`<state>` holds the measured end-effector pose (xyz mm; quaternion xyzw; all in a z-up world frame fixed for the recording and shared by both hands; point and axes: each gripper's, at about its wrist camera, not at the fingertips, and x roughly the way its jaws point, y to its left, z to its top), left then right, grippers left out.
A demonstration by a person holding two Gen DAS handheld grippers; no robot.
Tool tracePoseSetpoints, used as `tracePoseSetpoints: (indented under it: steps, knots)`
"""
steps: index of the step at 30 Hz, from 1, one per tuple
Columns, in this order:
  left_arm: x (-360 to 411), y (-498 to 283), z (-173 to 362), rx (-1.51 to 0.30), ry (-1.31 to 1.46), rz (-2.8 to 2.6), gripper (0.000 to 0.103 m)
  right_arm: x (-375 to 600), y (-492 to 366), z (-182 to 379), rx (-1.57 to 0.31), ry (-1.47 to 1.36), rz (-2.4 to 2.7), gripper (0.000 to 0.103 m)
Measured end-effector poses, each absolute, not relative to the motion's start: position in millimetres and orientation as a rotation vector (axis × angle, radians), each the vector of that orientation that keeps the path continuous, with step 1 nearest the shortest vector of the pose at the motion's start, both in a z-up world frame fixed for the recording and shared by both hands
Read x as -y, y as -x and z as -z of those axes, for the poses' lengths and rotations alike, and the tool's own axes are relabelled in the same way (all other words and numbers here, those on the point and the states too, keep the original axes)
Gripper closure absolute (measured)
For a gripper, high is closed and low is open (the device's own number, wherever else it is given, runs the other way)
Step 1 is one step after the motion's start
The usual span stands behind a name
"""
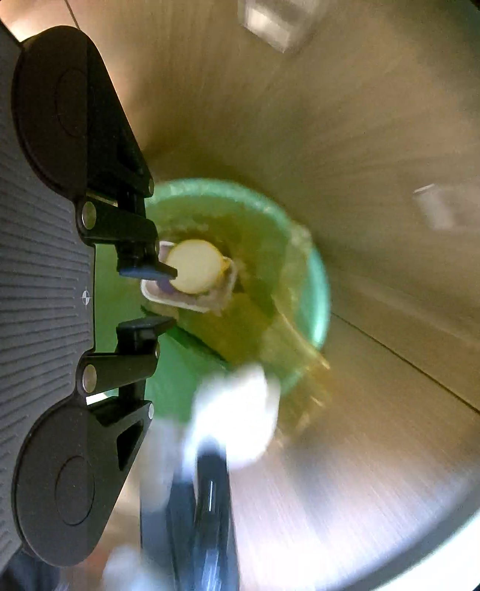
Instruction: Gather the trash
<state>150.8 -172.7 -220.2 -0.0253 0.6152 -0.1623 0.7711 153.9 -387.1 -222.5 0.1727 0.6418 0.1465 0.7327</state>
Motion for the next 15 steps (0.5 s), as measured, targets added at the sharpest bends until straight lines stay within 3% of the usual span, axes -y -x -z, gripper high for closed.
tracePoseSetpoints:
  steps: [1, 6, 11, 14, 15]
  knots:
    - [169, -147, 207, -1.310, 0.064, 0.356, 0.079, 379, -158, 225, -1.414, -0.372, -0.317, 0.057]
    - [147, -130, 142, -1.191, 0.111, 0.377, 0.079, 363, -165, 207, -1.391, -0.339, -0.330, 0.056]
    - [117, -114, 73, -1.041, 0.138, 0.334, 0.079, 363, -165, 148, -1.243, -0.223, -0.303, 0.056]
    - [88, -106, 34, -0.910, 0.154, 0.255, 0.079, 355, -166, 104, -1.110, -0.168, -0.304, 0.048]
    - [75, -105, 24, -0.878, 0.174, 0.237, 0.088, 350, -166, 90, -1.062, -0.147, -0.296, 0.045]
